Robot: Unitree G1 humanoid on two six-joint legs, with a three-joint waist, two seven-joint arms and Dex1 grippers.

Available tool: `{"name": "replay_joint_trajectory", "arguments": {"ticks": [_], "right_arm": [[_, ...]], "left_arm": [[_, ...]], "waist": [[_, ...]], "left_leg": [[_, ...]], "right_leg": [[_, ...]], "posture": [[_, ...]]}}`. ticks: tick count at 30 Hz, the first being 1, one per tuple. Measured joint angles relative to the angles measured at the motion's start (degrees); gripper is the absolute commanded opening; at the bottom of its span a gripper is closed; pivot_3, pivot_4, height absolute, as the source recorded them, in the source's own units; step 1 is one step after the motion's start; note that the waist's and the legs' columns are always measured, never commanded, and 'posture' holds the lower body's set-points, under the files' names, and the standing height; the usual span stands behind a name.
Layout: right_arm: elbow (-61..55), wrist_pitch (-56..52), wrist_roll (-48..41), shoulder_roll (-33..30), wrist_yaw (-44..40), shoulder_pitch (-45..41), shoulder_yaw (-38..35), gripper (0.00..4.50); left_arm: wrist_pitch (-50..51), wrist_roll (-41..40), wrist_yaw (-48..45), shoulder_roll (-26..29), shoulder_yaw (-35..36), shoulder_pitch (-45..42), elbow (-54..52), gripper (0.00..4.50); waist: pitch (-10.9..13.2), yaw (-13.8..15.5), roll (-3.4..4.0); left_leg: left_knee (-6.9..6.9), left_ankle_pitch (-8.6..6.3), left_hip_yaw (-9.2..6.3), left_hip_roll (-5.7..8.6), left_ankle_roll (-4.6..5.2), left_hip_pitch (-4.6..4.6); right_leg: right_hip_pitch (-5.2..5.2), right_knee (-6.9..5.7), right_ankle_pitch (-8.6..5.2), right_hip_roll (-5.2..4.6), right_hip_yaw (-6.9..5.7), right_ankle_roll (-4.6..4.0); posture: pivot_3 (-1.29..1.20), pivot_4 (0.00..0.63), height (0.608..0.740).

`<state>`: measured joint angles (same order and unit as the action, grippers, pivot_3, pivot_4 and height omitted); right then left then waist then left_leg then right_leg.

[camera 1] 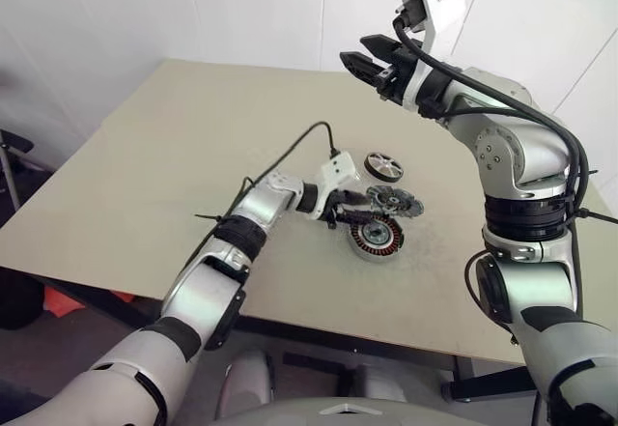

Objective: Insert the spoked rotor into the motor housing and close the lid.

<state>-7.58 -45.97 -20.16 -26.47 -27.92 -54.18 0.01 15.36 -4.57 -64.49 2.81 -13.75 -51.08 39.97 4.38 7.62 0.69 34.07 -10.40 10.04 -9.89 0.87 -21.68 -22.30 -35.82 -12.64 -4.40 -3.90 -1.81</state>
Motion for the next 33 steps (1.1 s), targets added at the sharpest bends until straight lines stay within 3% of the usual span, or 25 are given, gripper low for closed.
{"name": "replay_joint_trajectory", "arguments": {"ticks": [6, 12, 15, 19, 21, 23, 26, 33], "right_arm": [[-2.0, 2.6, 0.0, -1.9, -3.0, 1.6, 0.4, 2.07], [-15.5, 3.5, -4.0, -13.4, -11.9, 11.0, -3.6, 2.07], [-20.7, 0.5, -11.4, -19.6, -17.0, 17.0, -13.1, 1.53], [-25.1, -2.5, -18.0, -28.7, -27.2, 34.6, -23.9, 0.18], [-27.6, -1.8, -17.9, -32.2, -32.8, 46.3, -25.2, 0.05], [-28.9, 1.0, -15.7, -33.4, -36.7, 55.4, -24.1, 0.05], [-28.2, 6.7, -10.0, -34.7, -37.7, 60.3, -20.2, 0.05], [-16.3, 13.8, 2.8, -29.1, -30.6, 49.9, -1.2, 0.05]], "left_arm": [[7.6, -4.4, 1.8, 3.2, 2.3, 6.0, -15.3, 2.39], [14.1, -7.8, 6.6, 8.5, 6.0, 13.8, -27.3, 2.39], [16.7, -9.5, 9.5, 10.1, 8.6, 17.2, -30.4, 2.43], [18.9, -11.4, 12.5, 13.1, 12.1, 21.0, -33.0, 2.43], [18.9, -12.0, 13.3, 13.5, 12.1, 22.3, -33.6, 2.43], [18.9, -12.0, 14.1, 13.3, 11.9, 22.6, -33.5, 2.43], [18.7, -12.1, 15.3, 12.3, 11.3, 22.0, -33.0, 2.43], [17.5, -12.0, 18.0, 10.0, 9.7, 21.1, -31.3, 2.43]], "waist": [[0.0, 0.0, 0.0], [0.0, 0.1, 0.0], [0.0, 0.5, 0.01], [-0.1, 1.2, 0.08], [-0.1, 1.4, 0.14], [-0.2, 1.3, 0.24], [-0.2, 0.8, 0.35], [-0.2, -1.3, 0.38]], "left_leg": [[0.02, -0.03, 0.0, 0.0, 0.04, -0.05], [0.05, -0.11, 0.01, 0.01, 0.15, -0.06], [0.07, -0.18, 0.01, 0.0, 0.27, 0.02], [0.04, -0.26, 0.02, -0.02, 0.4, 0.47], [0.02, -0.27, -0.01, -0.03, 0.41, 0.77], [0.01, -0.27, -0.02, -0.04, 0.41, 0.79], [0.08, -0.26, 0.02, 0.02, 0.42, 0.79], [0.12, -0.27, -0.06, 0.09, 0.43, 1.0]], "right_leg": [[0.01, 0.02, 0.0, 0.0, -0.01, 0.0], [0.03, 0.08, -0.01, -0.01, 0.01, 0.01], [0.13, 0.11, -0.01, 0.0, 0.0, 0.02], [0.65, 0.32, -0.2, 0.0, -0.02, 0.32], [1.04, 0.51, -0.41, 0.01, -0.04, 0.68], [1.16, 0.84, -0.43, 0.01, -0.08, 0.72], [1.26, 1.22, -0.44, 0.0, -0.02, 0.73], [1.6, 1.92, -0.44, -0.3, -0.58, 0.72]], "posture": [[0.0, 0.0, 0.74], [0.0, 0.0, 0.74], [0.0, 0.0, 0.74], [0.0, 0.0, 0.74], [0.0, 0.0, 0.74], [0.0, 0.0, 0.74], [0.0, 0.0, 0.74], [0.0, 0.0, 0.74]]}}
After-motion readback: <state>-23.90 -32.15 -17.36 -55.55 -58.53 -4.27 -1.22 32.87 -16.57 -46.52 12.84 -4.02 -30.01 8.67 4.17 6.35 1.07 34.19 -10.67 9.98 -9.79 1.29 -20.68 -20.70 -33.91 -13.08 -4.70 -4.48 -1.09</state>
